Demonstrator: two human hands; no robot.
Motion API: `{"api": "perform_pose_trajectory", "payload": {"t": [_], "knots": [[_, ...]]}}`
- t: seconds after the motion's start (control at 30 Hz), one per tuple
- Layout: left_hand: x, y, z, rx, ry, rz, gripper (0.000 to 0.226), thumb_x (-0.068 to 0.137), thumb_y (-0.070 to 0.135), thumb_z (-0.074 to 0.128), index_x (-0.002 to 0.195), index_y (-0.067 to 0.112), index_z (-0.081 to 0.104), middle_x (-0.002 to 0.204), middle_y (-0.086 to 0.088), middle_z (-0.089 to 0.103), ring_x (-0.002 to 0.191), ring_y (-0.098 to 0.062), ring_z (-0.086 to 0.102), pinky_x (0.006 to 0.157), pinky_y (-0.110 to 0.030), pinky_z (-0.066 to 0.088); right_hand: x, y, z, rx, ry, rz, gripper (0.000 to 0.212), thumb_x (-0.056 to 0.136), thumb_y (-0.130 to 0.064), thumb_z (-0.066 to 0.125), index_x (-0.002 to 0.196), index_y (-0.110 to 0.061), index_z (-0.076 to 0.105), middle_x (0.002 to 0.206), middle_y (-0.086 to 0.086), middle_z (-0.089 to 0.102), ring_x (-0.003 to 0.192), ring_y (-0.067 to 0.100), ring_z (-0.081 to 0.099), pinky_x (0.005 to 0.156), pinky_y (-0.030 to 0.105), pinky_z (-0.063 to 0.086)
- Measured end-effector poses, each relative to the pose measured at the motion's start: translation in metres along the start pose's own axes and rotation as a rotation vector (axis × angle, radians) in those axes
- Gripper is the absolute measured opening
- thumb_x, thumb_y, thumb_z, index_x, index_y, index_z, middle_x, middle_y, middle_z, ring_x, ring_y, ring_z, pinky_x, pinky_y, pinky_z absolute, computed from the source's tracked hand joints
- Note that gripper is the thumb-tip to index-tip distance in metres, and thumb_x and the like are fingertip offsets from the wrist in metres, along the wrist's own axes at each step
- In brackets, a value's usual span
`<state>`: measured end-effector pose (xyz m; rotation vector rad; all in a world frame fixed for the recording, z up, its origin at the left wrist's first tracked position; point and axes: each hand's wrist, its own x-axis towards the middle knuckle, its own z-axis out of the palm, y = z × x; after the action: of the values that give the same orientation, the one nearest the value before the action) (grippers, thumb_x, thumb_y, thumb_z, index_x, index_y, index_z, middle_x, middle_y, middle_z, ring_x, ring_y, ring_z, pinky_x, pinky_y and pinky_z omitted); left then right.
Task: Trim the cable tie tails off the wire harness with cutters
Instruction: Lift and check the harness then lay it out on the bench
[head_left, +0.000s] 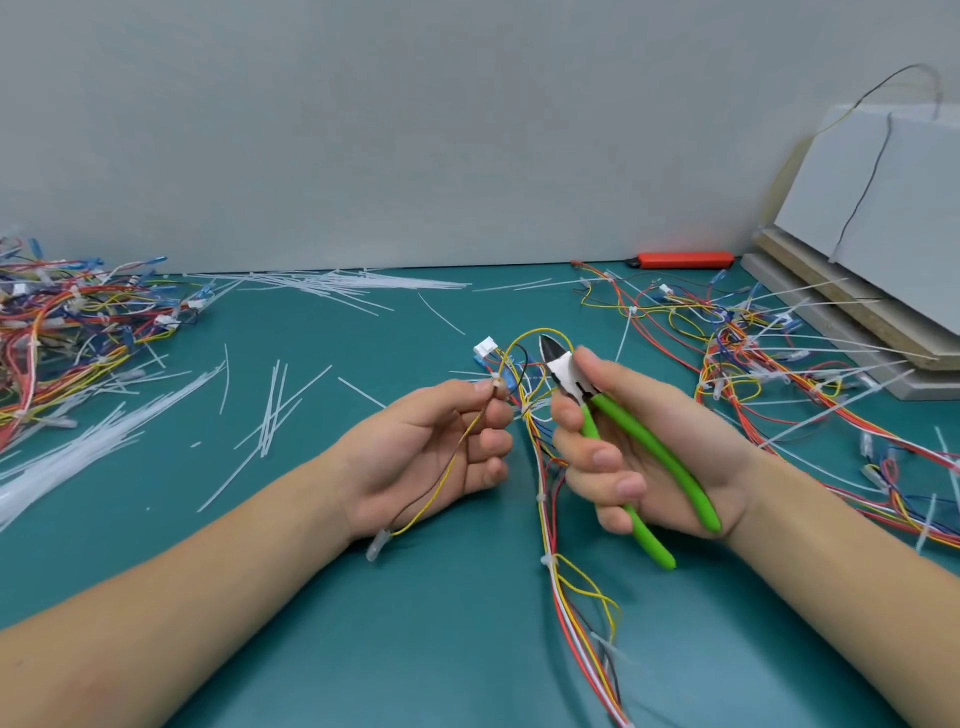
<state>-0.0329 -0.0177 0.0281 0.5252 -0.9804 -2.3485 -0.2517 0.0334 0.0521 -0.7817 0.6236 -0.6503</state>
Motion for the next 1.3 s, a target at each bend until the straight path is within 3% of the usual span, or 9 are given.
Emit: {"api": "perform_pose_trajectory", "payload": {"t": [0.23,0.5,0.57,0.67,0.87,0.97,1.1,1.23,1.3], "knots": [[0.004,0.015,0.002,0.151,0.225,0.201,0.016,0.094,0.020,0.059,0.086,0.019,0.073,0.083,0.002,0.061,0.053,-0.007,0.045,0.041,-0.017,0.032,-0.005,-0.012,-0.014,-0.006,0.178,-0.228,0.026,0.097,-0.042,0.058,0.087,-0.018,0.062,0.070,0.001,0.045,0.053,0.015,0.044,0.055,0.033,0.050],[-0.003,0.063,-0.018,0.729,0.916,0.538,0.015,0.091,0.014,0.063,0.094,0.029,0.067,0.079,0.008,0.065,0.055,-0.010,0.043,0.045,-0.022,0.030,0.001,-0.016,-0.026,0.050,0.516,-0.436,0.014,0.093,-0.028,0.060,0.085,-0.016,0.057,0.070,0.004,0.049,0.056,0.019,0.045,0.056,0.033,0.049],[-0.011,0.082,-0.021,0.773,0.883,0.487,0.015,0.091,0.015,0.063,0.093,0.026,0.071,0.077,0.006,0.064,0.051,-0.011,0.040,0.043,-0.020,0.027,0.003,-0.015,-0.031,0.049,0.584,-0.454,0.012,0.095,-0.025,0.058,0.087,-0.016,0.056,0.071,0.004,0.051,0.057,0.020,0.047,0.058,0.033,0.051],[-0.029,0.106,-0.017,0.975,0.633,0.292,0.014,0.094,0.024,0.064,0.095,0.020,0.077,0.067,0.004,0.053,0.046,-0.011,0.030,0.039,-0.016,0.022,0.004,-0.015,-0.034,0.068,0.626,-0.432,0.011,0.095,-0.023,0.057,0.088,-0.015,0.057,0.071,0.005,0.054,0.057,0.021,0.051,0.060,0.034,0.054],[-0.050,0.092,0.023,1.052,0.431,-0.135,0.066,0.070,0.075,0.058,0.104,0.021,0.077,0.064,-0.002,0.050,0.037,-0.016,0.031,0.040,-0.016,0.023,0.005,-0.014,-0.036,0.106,0.641,-0.401,0.010,0.095,-0.023,0.059,0.092,-0.013,0.059,0.072,0.007,0.057,0.059,0.023,0.056,0.069,0.043,0.061],[-0.040,0.044,0.045,1.205,0.408,-0.217,0.082,0.062,0.096,0.052,0.099,0.027,0.075,0.069,0.001,0.064,0.041,-0.020,0.041,0.038,-0.023,0.028,0.004,-0.016,-0.038,0.152,0.644,-0.372,0.019,0.096,-0.030,0.056,0.098,-0.012,0.062,0.075,0.008,0.061,0.062,0.024,0.060,0.072,0.045,0.062],[-0.016,-0.003,0.066,1.300,0.451,-0.268,0.070,0.067,0.087,0.060,0.095,0.023,0.067,0.075,0.003,0.075,0.049,-0.019,0.068,0.040,-0.024,0.044,-0.001,-0.019,-0.040,0.290,0.571,-0.345,0.033,0.097,-0.035,0.050,0.112,-0.011,0.066,0.096,0.013,0.074,0.076,0.029,0.069,0.077,0.047,0.062],[-0.001,-0.023,0.075,1.815,0.580,-0.168,0.045,0.069,0.066,0.071,0.077,0.022,0.064,0.065,0.006,0.070,0.064,-0.015,0.070,0.058,-0.031,0.056,-0.007,-0.025,-0.046,0.301,0.605,-0.364,0.044,0.096,-0.035,0.042,0.121,-0.009,0.067,0.108,0.012,0.075,0.090,0.029,0.069,0.091,0.051,0.056],[0.003,-0.026,0.076,1.899,0.619,-0.157,0.031,0.069,0.050,0.068,0.074,0.020,0.064,0.070,0.005,0.069,0.073,-0.018,0.067,0.066,-0.035,0.058,-0.010,-0.030,-0.045,0.291,0.624,-0.378,0.043,0.097,-0.034,0.040,0.120,-0.010,0.067,0.108,0.009,0.076,0.091,0.027,0.068,0.093,0.050,0.054]]}}
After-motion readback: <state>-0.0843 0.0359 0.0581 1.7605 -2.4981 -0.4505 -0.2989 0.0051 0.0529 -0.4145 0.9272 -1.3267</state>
